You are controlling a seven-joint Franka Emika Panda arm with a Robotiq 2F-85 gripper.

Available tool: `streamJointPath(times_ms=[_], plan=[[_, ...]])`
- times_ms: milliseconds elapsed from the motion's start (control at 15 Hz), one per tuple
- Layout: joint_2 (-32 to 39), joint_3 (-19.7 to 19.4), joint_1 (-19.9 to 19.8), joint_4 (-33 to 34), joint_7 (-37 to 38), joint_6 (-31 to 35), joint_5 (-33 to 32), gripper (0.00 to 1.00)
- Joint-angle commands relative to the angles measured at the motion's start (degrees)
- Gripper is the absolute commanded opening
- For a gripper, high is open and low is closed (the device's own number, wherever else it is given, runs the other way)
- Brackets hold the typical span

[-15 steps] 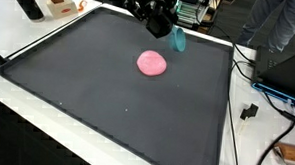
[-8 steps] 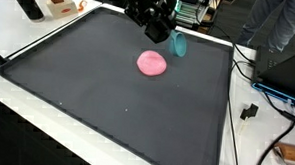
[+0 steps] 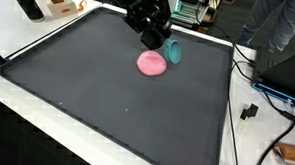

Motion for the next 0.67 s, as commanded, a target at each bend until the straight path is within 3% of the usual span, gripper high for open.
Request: streamJointPath(times_ms=[0,600], plan=[[-1.6,0.1,-0.2,-3.4,-0.5,2.9,2.1,0.25],[-1.2,0.2,0.0,-5.3,0.4,5.7,2.8,0.25]])
